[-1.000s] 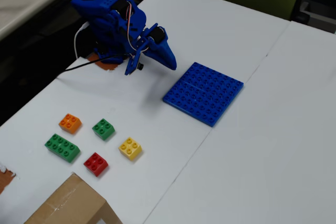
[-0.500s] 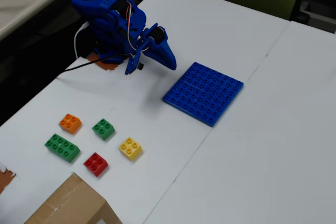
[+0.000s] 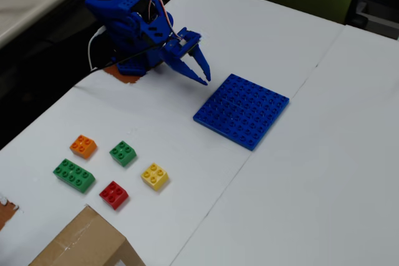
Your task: Pick up the 2x2 green block and go up the 8x8 blue block.
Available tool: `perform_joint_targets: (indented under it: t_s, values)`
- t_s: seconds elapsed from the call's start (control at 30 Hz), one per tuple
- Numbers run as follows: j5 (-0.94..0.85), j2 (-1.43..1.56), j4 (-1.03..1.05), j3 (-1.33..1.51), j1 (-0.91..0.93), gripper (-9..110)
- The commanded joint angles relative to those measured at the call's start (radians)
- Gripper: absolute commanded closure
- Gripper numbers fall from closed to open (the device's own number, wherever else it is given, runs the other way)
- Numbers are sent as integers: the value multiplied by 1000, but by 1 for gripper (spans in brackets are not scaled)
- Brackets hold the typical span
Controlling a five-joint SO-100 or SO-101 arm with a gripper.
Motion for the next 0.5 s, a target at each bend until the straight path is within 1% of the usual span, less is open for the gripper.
perform_joint_targets:
  t_s: [0.0, 0.03, 0.1, 0.13, 0.27, 0.4, 0.47]
  values:
    - [-245, 8, 37, 6, 40, 90]
    - [-279, 8, 41, 6, 58, 87]
    - [-278, 8, 38, 0, 83, 81]
    - [-305, 6, 51, -8, 101, 80]
    - [-403, 6, 130, -52, 152, 80]
    - [-566, 6, 282, -118, 225, 80]
    - [-591, 5, 351, -167, 247, 80]
